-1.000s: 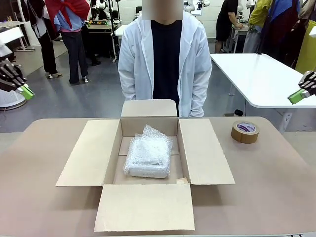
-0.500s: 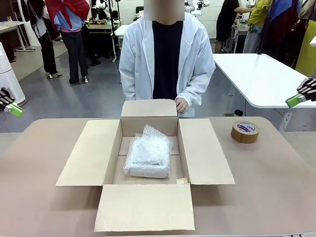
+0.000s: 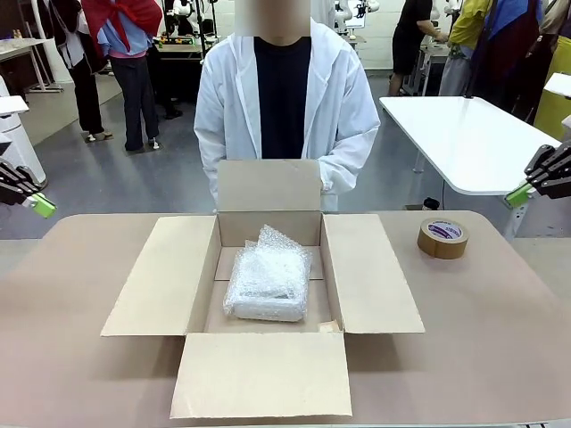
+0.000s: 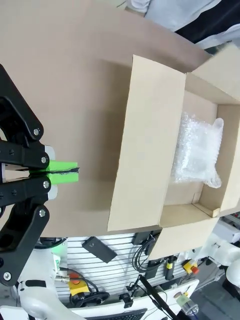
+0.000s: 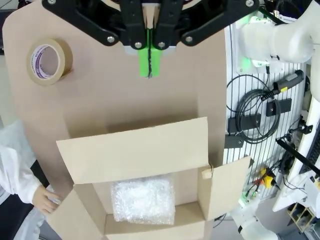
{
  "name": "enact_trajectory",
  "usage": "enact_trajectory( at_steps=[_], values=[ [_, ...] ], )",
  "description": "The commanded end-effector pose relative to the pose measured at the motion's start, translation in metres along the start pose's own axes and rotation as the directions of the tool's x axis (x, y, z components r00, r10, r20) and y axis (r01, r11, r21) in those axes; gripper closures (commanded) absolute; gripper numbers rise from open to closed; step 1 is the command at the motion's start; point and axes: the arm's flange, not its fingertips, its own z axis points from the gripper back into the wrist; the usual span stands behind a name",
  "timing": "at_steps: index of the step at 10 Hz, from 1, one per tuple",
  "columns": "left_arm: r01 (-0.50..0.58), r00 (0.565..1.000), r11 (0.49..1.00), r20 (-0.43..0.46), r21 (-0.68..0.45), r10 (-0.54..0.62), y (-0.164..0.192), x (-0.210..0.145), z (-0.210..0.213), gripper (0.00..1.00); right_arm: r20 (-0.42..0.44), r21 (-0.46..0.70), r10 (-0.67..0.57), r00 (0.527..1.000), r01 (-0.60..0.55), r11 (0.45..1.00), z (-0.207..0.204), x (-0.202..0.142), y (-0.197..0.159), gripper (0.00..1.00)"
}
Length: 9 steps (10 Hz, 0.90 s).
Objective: Wrap the clocks to prevent damage.
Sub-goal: Once the human has placed the objects inside and stepped back, release both hands from the side flaps of the Package Box.
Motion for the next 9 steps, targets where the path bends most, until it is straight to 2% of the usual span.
enact_trajectory(
  at_steps=[1, 2, 9],
  values=[
    [0.012, 0.997, 0.999, -0.083, 0.036, -0.009, -0.0093, 0.0095, -0.0020, 1.00, 0.016, 0.008, -0.015, 1.000, 0.015, 1.000, 0.0026, -0.0007, -0.0066, 0.99],
    [0.000, 1.000, 1.000, 0.000, 0.000, 0.000, 0.0000, 0.0000, 0.0000, 1.00, 0.016, 0.008, -0.015, 1.000, 0.015, 1.000, 0.0026, -0.0007, -0.0066, 0.99],
    [0.000, 1.000, 1.000, 0.000, 0.000, 0.000, 0.0000, 0.0000, 0.0000, 1.00, 0.016, 0.008, -0.015, 1.000, 0.015, 1.000, 0.0026, -0.0007, -0.0066, 0.99]
  ],
)
